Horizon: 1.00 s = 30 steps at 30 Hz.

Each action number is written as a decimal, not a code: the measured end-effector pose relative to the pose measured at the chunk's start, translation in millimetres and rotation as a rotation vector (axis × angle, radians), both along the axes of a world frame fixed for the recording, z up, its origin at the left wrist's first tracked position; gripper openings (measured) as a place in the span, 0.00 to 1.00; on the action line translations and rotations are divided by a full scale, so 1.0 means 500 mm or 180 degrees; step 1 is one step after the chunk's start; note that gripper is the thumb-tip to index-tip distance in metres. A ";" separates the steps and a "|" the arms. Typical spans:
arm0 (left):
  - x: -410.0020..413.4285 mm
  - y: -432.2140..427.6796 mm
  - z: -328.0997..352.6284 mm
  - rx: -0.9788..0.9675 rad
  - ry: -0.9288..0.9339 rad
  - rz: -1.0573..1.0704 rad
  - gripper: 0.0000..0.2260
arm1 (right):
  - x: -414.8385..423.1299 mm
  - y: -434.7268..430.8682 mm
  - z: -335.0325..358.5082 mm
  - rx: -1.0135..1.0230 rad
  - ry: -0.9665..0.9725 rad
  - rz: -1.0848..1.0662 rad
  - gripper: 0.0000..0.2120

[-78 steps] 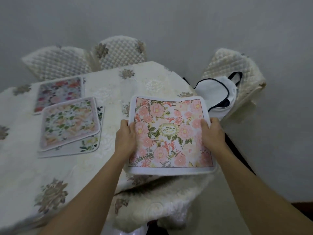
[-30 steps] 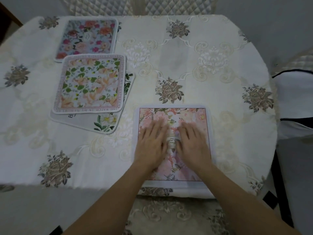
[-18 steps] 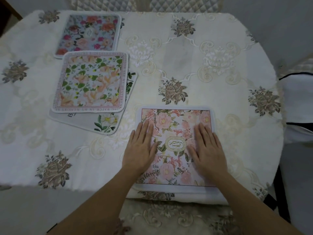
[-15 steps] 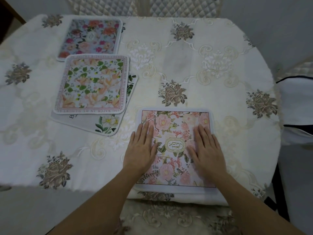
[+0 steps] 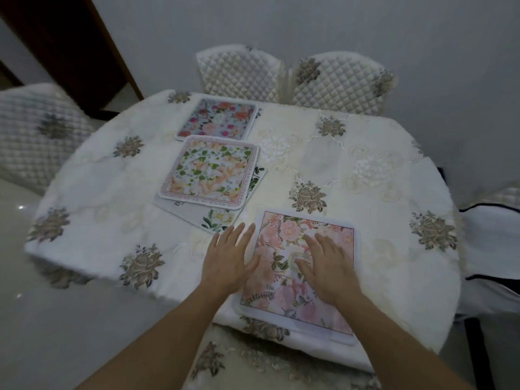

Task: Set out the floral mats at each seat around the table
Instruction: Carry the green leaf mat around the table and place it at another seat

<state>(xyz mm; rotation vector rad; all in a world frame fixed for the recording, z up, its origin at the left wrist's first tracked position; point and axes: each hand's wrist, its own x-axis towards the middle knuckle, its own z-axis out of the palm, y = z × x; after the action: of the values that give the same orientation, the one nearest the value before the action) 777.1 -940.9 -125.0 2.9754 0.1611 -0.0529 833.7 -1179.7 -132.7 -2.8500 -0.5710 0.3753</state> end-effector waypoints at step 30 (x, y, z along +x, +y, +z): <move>-0.698 0.633 0.172 0.0441 -0.0726 0.2327 0.28 | -0.425 0.855 0.183 0.0263 -0.0786 0.2369 0.29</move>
<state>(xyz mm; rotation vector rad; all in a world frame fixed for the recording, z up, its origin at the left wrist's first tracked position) 427.9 -624.5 -38.8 2.8204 1.2310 0.3928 621.3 -752.4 -41.0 -2.5136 -1.6499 0.0955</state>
